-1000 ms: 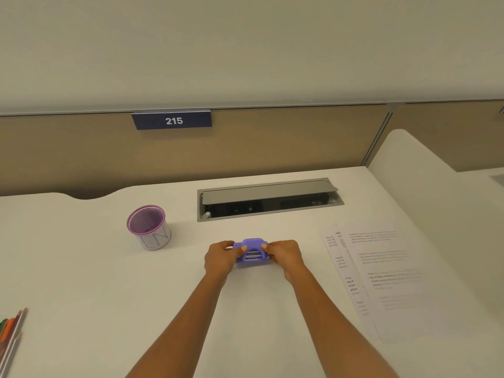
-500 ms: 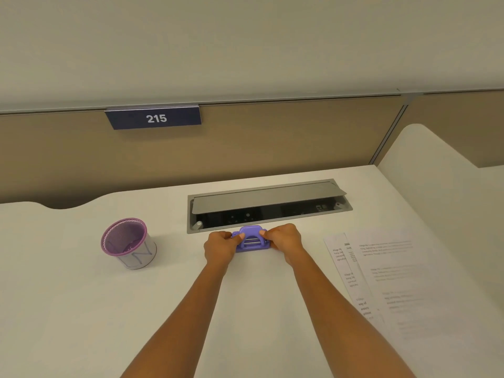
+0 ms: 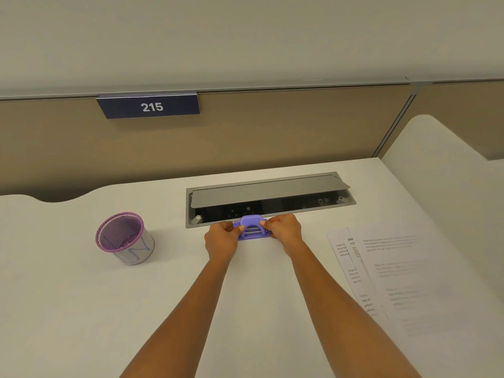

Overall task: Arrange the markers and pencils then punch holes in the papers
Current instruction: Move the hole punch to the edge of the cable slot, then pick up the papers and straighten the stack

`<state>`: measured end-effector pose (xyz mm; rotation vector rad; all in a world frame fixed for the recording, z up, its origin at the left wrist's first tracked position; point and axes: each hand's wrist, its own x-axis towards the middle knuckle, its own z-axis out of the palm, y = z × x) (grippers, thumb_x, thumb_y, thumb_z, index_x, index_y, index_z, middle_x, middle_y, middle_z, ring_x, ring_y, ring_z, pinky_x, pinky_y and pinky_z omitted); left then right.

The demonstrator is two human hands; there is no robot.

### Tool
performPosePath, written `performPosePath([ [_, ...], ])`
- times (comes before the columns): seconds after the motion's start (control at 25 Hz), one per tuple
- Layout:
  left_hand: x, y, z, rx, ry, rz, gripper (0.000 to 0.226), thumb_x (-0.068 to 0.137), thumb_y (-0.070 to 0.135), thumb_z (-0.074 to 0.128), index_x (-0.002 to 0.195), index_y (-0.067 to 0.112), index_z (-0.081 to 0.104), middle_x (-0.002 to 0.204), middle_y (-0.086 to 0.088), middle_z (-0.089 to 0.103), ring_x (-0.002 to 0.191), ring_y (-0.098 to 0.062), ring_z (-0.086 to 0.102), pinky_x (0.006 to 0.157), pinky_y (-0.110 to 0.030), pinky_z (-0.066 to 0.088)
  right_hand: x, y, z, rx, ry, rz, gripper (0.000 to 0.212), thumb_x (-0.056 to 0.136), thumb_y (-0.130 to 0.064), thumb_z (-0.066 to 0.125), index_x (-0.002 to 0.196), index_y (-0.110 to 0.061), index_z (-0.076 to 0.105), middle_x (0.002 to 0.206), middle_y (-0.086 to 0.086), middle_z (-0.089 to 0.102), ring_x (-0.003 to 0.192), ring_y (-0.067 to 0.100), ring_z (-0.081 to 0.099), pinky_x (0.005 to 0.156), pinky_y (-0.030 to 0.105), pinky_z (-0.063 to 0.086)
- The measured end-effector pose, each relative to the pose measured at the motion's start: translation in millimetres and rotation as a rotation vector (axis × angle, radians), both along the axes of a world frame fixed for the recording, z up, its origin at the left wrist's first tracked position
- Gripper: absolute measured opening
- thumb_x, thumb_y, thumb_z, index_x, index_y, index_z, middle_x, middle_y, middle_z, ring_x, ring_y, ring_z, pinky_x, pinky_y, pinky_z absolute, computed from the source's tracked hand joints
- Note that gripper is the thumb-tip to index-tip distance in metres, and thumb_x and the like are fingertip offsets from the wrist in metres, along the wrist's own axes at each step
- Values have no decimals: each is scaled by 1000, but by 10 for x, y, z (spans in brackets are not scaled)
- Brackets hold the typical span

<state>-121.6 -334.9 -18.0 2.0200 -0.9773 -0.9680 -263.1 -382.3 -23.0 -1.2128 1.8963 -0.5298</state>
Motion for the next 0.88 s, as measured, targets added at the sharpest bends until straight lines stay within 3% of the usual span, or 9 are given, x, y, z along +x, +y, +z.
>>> performPosePath([
  [0.12,20,63,11,11,41,2,45,88,28,65,124,4,60,122,-16,65,109,-30,61,97,-37,46,34,102,6,-36,-50,-48,43,89,-34,66,115,0,65,115,19,68,88,22,59,91,33,52],
  [0.32,69,388,44,71,0,-40,49,89,28,64,132,8,53,134,-10,58,121,-27,56,104,-38,43,121,431,49,-30,-99,-160,51,88,-31,69,130,-6,55,131,14,61,114,29,62,98,36,50],
  [0.52,82,828,59,139,-84,-195,53,89,34,63,136,13,49,141,-6,51,126,-24,51,106,-36,41,125,944,122,41,-71,-157,44,86,-28,71,124,-9,61,131,10,62,116,28,60,101,34,50],
  [0.88,-317,1438,185,161,-44,-428,56,88,35,61,136,11,47,142,-6,48,130,-23,47,108,-36,39,-437,1739,274,56,59,-65,42,84,-26,72,121,-10,63,125,10,64,117,25,60,107,36,42],
])
